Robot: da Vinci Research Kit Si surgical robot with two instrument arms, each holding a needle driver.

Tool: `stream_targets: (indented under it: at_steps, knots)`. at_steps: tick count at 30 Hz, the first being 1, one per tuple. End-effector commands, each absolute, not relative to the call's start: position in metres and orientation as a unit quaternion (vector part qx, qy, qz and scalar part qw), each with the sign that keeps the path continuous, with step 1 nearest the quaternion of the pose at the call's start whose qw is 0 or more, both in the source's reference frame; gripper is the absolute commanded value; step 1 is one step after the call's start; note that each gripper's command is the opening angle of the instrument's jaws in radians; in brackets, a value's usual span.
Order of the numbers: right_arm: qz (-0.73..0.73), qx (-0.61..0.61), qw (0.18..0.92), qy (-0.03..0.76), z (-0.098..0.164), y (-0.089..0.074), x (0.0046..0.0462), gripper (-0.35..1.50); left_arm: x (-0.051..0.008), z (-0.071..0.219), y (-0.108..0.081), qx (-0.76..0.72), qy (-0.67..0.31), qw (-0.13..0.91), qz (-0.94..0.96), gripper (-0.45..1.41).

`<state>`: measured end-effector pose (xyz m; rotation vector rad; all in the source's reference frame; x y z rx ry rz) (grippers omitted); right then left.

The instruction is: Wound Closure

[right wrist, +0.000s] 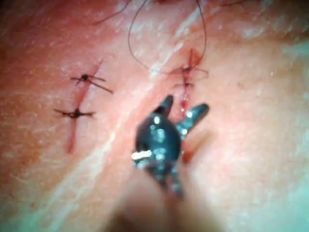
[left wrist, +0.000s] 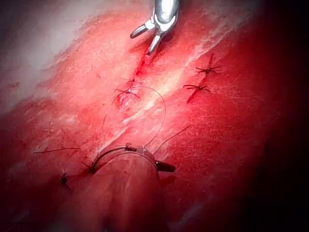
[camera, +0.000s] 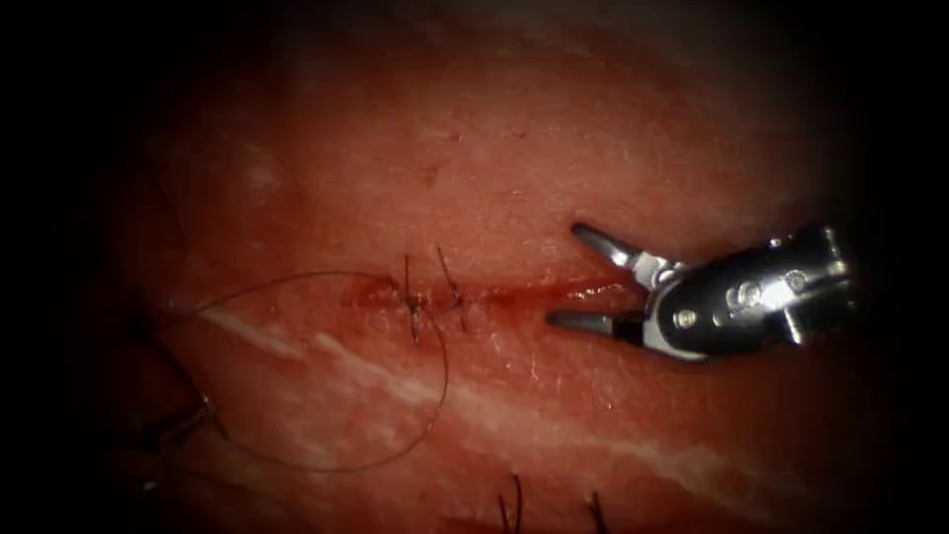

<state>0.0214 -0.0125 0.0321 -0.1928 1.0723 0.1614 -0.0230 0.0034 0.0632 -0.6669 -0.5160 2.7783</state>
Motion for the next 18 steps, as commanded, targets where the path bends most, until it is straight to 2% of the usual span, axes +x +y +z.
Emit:
stream_targets:
  at_steps: [1, 10, 12, 16, 18]
  knots:
    - [0.077, -0.089, 0.853, 0.509, 0.0326, -0.0136, 0.0216, 1.25, -0.0234, 0.0638, 0.0031, -0.230, -0.180, 0.121, 0.949, 1.18]
    - [0.077, -0.089, 0.852, 0.509, 0.0326, -0.0136, 0.0215, 1.25, -0.0218, 0.0602, 0.0059, -0.255, -0.184, 0.135, 0.940, 1.16]
    - [0.076, -0.088, 0.853, 0.509, 0.0326, -0.0136, 0.0215, 1.25, -0.0217, 0.0592, 0.0068, -0.270, -0.181, 0.142, 0.935, 1.06]
    - [0.076, -0.088, 0.853, 0.509, 0.0326, -0.0136, 0.0216, 1.25, -0.0212, 0.0587, 0.0076, -0.280, -0.172, 0.149, 0.933, 0.67]
    - [0.076, -0.088, 0.853, 0.508, 0.0326, -0.0137, 0.0217, 1.25, -0.0210, 0.0598, 0.0074, -0.253, -0.168, 0.132, 0.943, 0.66]
